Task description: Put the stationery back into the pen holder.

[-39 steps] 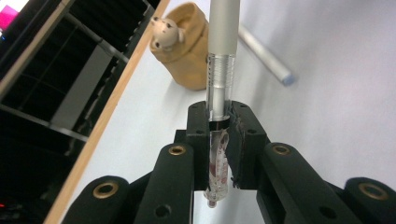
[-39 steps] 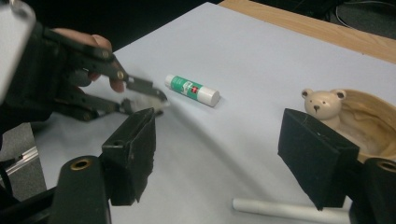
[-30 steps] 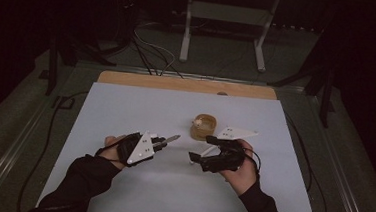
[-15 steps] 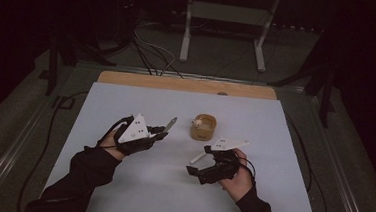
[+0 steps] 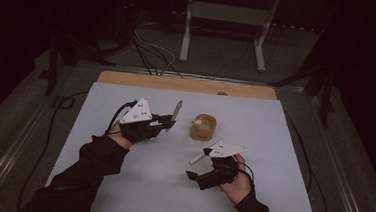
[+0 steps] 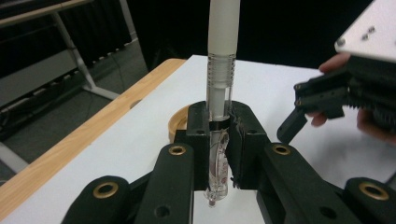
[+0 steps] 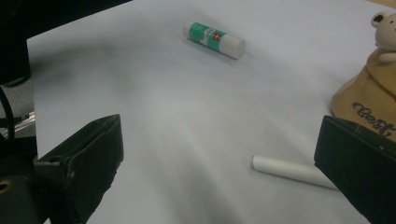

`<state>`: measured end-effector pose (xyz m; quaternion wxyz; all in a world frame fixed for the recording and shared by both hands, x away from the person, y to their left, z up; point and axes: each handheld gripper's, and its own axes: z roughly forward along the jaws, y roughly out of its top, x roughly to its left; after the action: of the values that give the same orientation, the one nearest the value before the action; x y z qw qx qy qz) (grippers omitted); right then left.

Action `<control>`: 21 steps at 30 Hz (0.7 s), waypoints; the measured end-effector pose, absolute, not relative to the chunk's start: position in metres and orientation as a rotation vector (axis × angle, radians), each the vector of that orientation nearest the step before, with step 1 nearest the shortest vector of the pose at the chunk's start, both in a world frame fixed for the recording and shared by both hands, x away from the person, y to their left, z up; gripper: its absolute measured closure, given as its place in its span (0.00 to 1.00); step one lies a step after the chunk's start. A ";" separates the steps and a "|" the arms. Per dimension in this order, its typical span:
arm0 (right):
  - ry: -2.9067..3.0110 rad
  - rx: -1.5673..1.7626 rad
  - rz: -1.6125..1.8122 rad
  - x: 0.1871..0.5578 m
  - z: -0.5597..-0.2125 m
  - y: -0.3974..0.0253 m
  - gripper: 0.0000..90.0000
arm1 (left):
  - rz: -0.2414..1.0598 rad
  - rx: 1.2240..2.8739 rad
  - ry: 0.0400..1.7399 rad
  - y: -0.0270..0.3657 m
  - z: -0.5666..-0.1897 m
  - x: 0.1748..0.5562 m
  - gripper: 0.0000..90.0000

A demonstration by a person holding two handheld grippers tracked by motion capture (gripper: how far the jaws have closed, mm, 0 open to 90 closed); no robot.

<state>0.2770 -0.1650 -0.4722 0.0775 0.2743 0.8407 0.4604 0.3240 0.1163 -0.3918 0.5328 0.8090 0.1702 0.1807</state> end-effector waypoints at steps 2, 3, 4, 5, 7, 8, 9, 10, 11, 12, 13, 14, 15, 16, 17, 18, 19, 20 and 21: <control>2.522 0.820 1.377 0.277 -0.473 -0.165 0.01 | 0.421 1.926 0.412 0.113 -0.391 0.327 0.90; 2.521 0.818 1.378 0.277 -0.474 -0.165 0.01 | 0.415 1.922 0.419 0.111 -0.391 0.329 0.90; 2.522 0.826 1.384 0.278 -0.475 -0.165 0.01 | 0.401 1.912 0.427 0.107 -0.391 0.333 0.90; 2.522 0.827 1.379 0.278 -0.476 -0.166 0.01 | 0.400 1.909 0.431 0.106 -0.391 0.335 0.90; 2.521 0.828 1.374 0.278 -0.476 -0.166 0.01 | 0.390 1.904 0.436 0.104 -0.391 0.337 0.90; 2.522 0.828 1.373 0.278 -0.477 -0.166 0.01 | 0.384 1.900 0.440 0.103 -0.390 0.339 0.90; 2.523 0.828 1.376 0.278 -0.477 -0.166 0.01 | 0.380 1.894 0.447 0.101 -0.390 0.341 0.90; 2.526 0.826 1.375 0.278 -0.477 -0.165 0.01 | 0.369 1.885 0.458 0.098 -0.388 0.345 0.90; 2.526 0.825 1.376 0.277 -0.476 -0.165 0.01 | 0.369 1.885 0.458 0.098 -0.388 0.345 0.90; 2.524 0.824 1.378 0.277 -0.476 -0.165 0.01 | 0.362 1.880 0.463 0.097 -0.388 0.348 0.90; 2.520 0.825 1.378 0.277 -0.476 -0.165 0.01 | 0.360 1.876 0.467 0.095 -0.387 0.350 0.90; 2.520 0.825 1.378 0.277 -0.476 -0.165 0.01 | 0.355 1.870 0.472 0.093 -0.387 0.352 0.90; 2.514 0.830 1.387 0.277 -0.476 -0.165 0.01 | 0.343 1.864 0.479 0.091 -0.387 0.354 0.89; 2.514 0.830 1.387 0.277 -0.476 -0.165 0.01 | 0.335 1.858 0.482 0.089 -0.386 0.355 0.89; 2.512 0.828 1.386 0.277 -0.475 -0.166 0.01 | 0.337 1.855 0.484 0.088 -0.386 0.357 0.90; 2.511 0.827 1.389 0.277 -0.475 -0.166 0.01 | 0.331 1.851 0.488 0.086 -0.386 0.359 0.90; 2.512 0.829 1.392 0.277 -0.475 -0.166 0.01 | 0.324 1.845 0.492 0.085 -0.386 0.361 0.90; 2.507 0.830 1.392 0.277 -0.475 -0.167 0.01 | 0.323 1.839 0.500 0.083 -0.386 0.363 0.90; 2.503 0.830 1.397 0.277 -0.475 -0.167 0.01 | 0.314 1.832 0.504 0.081 -0.386 0.364 0.90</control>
<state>0.2769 -0.1667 -0.4746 0.0786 0.2773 0.8361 0.4667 0.3641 0.0813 -0.3864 0.5709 0.7810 0.2149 0.1338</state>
